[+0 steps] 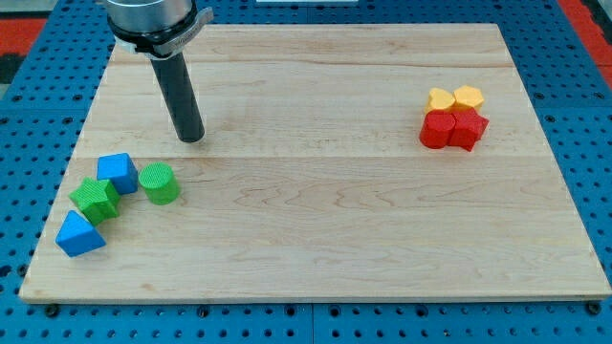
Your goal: Move your arm to the top right of the green circle
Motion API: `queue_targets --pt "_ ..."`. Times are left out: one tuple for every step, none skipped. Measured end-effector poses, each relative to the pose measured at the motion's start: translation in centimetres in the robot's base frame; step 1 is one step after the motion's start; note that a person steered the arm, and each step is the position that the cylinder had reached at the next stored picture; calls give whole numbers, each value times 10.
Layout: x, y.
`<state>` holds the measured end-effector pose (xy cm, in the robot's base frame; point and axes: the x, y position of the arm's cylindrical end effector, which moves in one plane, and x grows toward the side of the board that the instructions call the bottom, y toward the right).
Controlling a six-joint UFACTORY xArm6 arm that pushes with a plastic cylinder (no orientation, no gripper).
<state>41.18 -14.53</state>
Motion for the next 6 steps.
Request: queue_targets --pt "1 14" --pt "-8 17" --pt "-18 17" --pt "-30 17" --pt "-32 14" --pt "-32 13"
